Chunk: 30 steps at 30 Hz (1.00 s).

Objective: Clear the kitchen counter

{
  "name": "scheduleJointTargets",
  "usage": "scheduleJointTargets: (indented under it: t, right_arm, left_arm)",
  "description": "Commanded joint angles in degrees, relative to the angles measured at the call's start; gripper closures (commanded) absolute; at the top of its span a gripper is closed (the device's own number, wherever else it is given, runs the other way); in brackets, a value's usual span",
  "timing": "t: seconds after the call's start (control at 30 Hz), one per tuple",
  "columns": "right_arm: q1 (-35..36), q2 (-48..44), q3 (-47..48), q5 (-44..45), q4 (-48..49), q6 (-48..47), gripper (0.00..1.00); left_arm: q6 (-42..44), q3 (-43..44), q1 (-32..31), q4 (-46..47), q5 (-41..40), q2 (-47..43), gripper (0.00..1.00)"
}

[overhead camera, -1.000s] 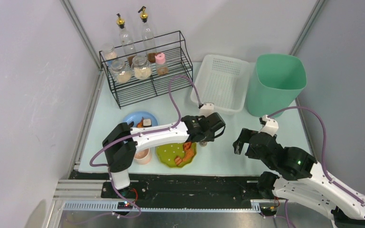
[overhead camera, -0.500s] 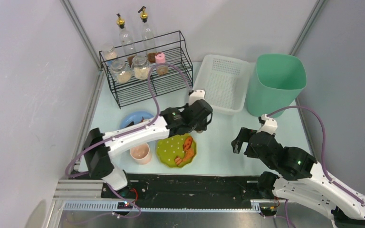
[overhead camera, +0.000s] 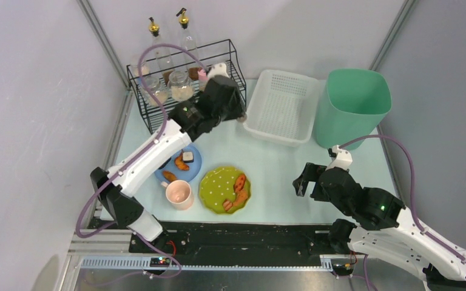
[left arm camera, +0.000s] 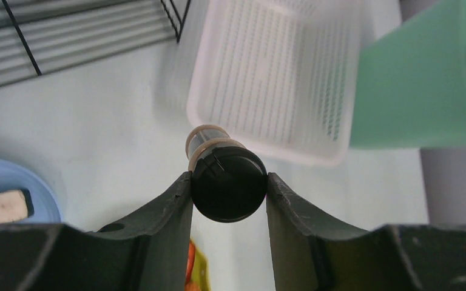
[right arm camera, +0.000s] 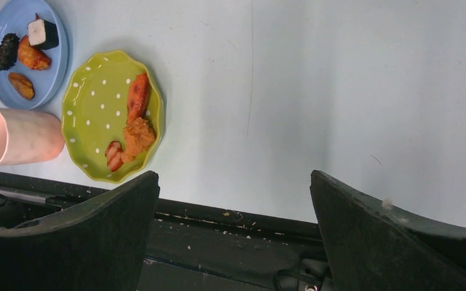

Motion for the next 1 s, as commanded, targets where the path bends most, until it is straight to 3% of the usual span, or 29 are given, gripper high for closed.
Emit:
scheduleJointTargets:
  t: [0.0,0.47,0.97]
  right_arm:
    - [0.1,-0.6,0.0,-0.9,2.9,-1.2,0.01]
    - [0.1,0.5,-0.6,-3.6,7.3,-3.6,0.01]
    - [0.2,1.9,-3.6,-7.0,12.8,-4.6,0.01]
  left_arm:
    - [2.6,9.6,4.0,-0.9,1.2,3.2,0.92]
    - [1.1,34.9,17.0,-5.9,5.7,21.9,0.92]
    - [-2.1,45.9,21.3,-5.9,2.0,34.2,0.90]
